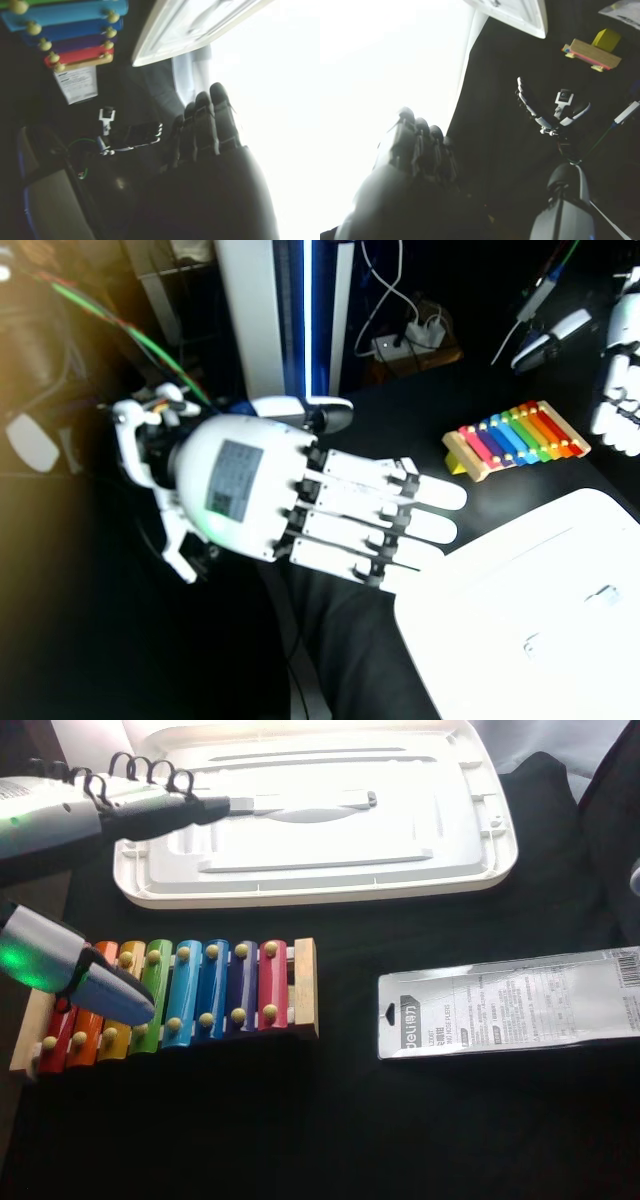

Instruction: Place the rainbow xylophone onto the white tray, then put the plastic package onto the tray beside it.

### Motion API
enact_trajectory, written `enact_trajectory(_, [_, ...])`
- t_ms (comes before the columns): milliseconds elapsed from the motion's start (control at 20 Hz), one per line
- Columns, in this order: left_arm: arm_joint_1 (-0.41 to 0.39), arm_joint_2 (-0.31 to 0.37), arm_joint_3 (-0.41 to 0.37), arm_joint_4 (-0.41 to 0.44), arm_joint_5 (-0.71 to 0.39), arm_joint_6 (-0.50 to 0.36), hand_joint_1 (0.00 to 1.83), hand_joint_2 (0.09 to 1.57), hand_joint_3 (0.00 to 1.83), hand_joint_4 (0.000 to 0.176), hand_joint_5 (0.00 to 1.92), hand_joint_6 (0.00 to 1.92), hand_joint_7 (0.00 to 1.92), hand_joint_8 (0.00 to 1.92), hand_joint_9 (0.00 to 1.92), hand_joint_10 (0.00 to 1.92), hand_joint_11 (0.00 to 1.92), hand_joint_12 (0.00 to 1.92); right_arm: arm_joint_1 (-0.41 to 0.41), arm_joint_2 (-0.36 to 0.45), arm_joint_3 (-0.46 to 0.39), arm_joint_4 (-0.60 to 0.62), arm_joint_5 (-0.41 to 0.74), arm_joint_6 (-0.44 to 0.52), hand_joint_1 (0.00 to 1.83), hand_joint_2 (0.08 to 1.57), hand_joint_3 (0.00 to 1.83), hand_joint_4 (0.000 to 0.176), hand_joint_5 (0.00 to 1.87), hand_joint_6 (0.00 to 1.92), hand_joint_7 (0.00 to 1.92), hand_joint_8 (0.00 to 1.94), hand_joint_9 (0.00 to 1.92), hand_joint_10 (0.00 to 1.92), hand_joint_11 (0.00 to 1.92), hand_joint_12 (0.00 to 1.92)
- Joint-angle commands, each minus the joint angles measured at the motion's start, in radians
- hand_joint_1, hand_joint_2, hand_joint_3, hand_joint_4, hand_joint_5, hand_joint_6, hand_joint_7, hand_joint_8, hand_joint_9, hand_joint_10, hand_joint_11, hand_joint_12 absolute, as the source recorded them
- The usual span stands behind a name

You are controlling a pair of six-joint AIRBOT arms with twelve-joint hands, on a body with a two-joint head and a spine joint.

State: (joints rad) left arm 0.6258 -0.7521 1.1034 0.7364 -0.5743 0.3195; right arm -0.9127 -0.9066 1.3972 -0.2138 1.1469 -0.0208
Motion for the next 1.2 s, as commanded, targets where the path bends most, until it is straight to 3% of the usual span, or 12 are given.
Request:
enact_trajectory(0, [-0.021, -0.007, 0.003, -0.003, -0.06, -0.027, 0.77, 0.7, 0.0, 0.0, 0.0, 0.0, 0.01, 0.0, 0.0, 0.0, 0.01, 0.05, 0.015, -0.002, 0.004, 0.057, 0.109, 0.01, 0.64, 0.76, 0.01, 0.0, 0.0, 0.0, 0.04, 0.0, 0.0, 0.0, 0.0, 0.0])
enact_trajectory(200, [-0.024, -0.024, 0.005, 0.074, -0.043, -0.092, 0.72, 0.67, 0.0, 0.0, 0.0, 0.0, 0.05, 0.01, 0.04, 0.01, 0.05, 0.07, 0.015, -0.006, 0.004, 0.057, 0.109, 0.01, 0.7, 0.75, 0.0, 0.0, 0.0, 0.0, 0.05, 0.01, 0.0, 0.0, 0.02, 0.01])
enact_trajectory(250, [-0.024, -0.028, 0.004, 0.082, -0.042, -0.094, 0.7, 0.66, 0.0, 0.0, 0.0, 0.0, 0.05, 0.01, 0.05, 0.01, 0.07, 0.08, 0.015, -0.007, 0.004, 0.057, 0.109, 0.01, 0.72, 0.75, 0.0, 0.016, 0.01, 0.0, 0.07, 0.01, 0.03, 0.01, 0.07, 0.03])
enact_trajectory(450, [-0.024, -0.056, 0.011, 0.153, -0.029, -0.159, 0.69, 0.64, 0.0, 0.013, 0.0, 0.0, 0.07, 0.01, 0.08, 0.01, 0.07, 0.08, 0.015, -0.015, 0.005, 0.06, 0.109, 0.01, 0.75, 0.74, 0.01, 0.034, 0.04, 0.0, 0.13, 0.0, 0.1, 0.01, 0.18, 0.06])
enact_trajectory(500, [-0.022, -0.061, 0.01, 0.156, -0.027, -0.16, 0.7, 0.62, 0.0, 0.003, 0.0, 0.0, 0.09, 0.01, 0.1, 0.01, 0.08, 0.08, 0.015, -0.016, 0.005, 0.06, 0.109, 0.01, 0.78, 0.75, 0.01, 0.048, 0.04, 0.0, 0.12, 0.0, 0.1, 0.0, 0.17, 0.05])
enact_trajectory(600, [-0.009, -0.065, 0.01, 0.156, -0.028, -0.166, 0.68, 0.62, 0.0, 0.0, 0.0, 0.0, 0.1, 0.01, 0.12, 0.01, 0.14, 0.1, 0.015, -0.019, 0.005, 0.06, 0.109, 0.01, 0.79, 0.73, 0.0, 0.03, 0.03, 0.0, 0.13, 0.0, 0.1, 0.01, 0.19, 0.06])
enact_trajectory(750, [0.018, -0.077, 0.01, 0.154, -0.029, -0.173, 0.66, 0.58, 0.0, 0.045, 0.0, 0.0, 0.09, 0.0, 0.15, 0.02, 0.2, 0.13, 0.015, -0.022, 0.005, 0.059, 0.109, 0.01, 0.82, 0.74, 0.0, 0.01, 0.04, 0.0, 0.13, 0.0, 0.11, 0.01, 0.19, 0.05])
enact_trajectory(800, [0.027, -0.085, 0.013, 0.152, -0.027, -0.173, 0.65, 0.57, 0.0, 0.051, 0.0, 0.0, 0.1, 0.01, 0.17, 0.02, 0.22, 0.13, 0.015, -0.022, 0.005, 0.059, 0.109, 0.01, 0.82, 0.75, 0.01, 0.013, 0.05, 0.0, 0.13, 0.0, 0.11, 0.0, 0.19, 0.05])
enact_trajectory(900, [0.043, -0.098, 0.02, 0.143, -0.022, -0.173, 0.68, 0.56, 0.0, 0.037, 0.0, 0.0, 0.13, 0.0, 0.2, 0.01, 0.25, 0.13, 0.015, -0.023, 0.004, 0.059, 0.11, 0.01, 0.82, 0.77, 0.01, 0.014, 0.05, 0.0, 0.13, 0.0, 0.11, 0.0, 0.2, 0.06])
enact_trajectory(950, [0.053, -0.102, 0.022, 0.132, -0.024, -0.173, 0.69, 0.56, 0.0, 0.062, 0.0, 0.0, 0.11, 0.0, 0.17, 0.0, 0.21, 0.11, 0.015, -0.023, 0.004, 0.059, 0.111, 0.01, 0.84, 0.77, 0.01, 0.011, 0.05, 0.0, 0.13, 0.0, 0.12, 0.01, 0.21, 0.06])
enact_trajectory(1100, [0.078, -0.115, 0.032, 0.106, -0.028, -0.172, 0.66, 0.56, 0.0, 0.046, 0.0, 0.0, 0.11, 0.0, 0.16, 0.0, 0.19, 0.1, 0.015, -0.024, 0.003, 0.059, 0.117, 0.012, 0.83, 0.76, 0.0, 0.004, 0.05, 0.0, 0.14, 0.0, 0.11, 0.0, 0.19, 0.05])
enact_trajectory(1150, [0.081, -0.124, 0.041, 0.101, -0.023, -0.172, 0.65, 0.56, 0.0, 0.028, 0.0, 0.0, 0.12, 0.01, 0.18, 0.01, 0.19, 0.1, 0.015, -0.024, 0.003, 0.059, 0.117, 0.013, 0.83, 0.76, 0.0, 0.007, 0.06, 0.0, 0.14, 0.0, 0.11, 0.0, 0.19, 0.05])
